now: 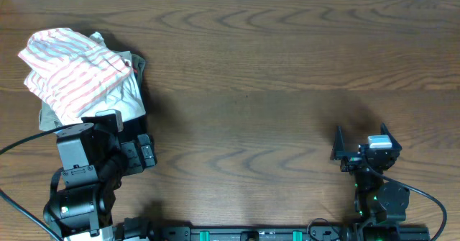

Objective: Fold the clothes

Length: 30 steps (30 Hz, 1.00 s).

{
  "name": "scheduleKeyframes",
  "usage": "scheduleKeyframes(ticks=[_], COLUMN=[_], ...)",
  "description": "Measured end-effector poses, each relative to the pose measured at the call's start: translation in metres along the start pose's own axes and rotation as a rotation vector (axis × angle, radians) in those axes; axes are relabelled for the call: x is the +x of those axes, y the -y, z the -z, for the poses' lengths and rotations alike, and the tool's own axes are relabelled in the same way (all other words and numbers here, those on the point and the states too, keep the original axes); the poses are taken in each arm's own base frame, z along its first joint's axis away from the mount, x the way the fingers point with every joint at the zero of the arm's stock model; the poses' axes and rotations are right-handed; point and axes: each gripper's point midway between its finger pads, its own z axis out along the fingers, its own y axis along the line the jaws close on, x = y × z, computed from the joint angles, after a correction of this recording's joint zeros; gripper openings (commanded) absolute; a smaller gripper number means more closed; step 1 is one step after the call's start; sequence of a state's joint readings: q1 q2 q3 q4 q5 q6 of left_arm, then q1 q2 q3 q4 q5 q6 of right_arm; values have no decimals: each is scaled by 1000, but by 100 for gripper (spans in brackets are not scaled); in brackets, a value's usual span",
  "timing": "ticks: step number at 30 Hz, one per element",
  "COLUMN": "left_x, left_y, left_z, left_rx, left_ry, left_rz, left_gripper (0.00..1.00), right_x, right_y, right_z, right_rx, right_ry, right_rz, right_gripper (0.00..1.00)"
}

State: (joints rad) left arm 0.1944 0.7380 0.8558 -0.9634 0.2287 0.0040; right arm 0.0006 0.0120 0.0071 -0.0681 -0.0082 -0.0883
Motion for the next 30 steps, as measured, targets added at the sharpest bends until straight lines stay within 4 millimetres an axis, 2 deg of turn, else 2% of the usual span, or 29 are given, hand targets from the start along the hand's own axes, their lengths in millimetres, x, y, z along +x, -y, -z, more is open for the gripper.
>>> scheduleKeyframes(ticks=[13,17,21,25,30], left_x=[0,1,11,7,13], left_y=[0,10,11,9,6], left_z=[0,3,11,12,-8], left_rx=[1,27,25,22,36], left_ry=[0,9,12,127,285], left_rz=[-2,-38,-52,-68,-91], left_gripper=[98,98,98,98,98], right_x=[0,0,0,0,0], right_y=[0,0,0,0,0], right_z=[0,0,0,0,0], right_rx=[0,0,0,0,-1], right_ry=[0,0,0,0,0], right_rz=[0,0,0,0,0], right_gripper=[99,99,99,99,99])
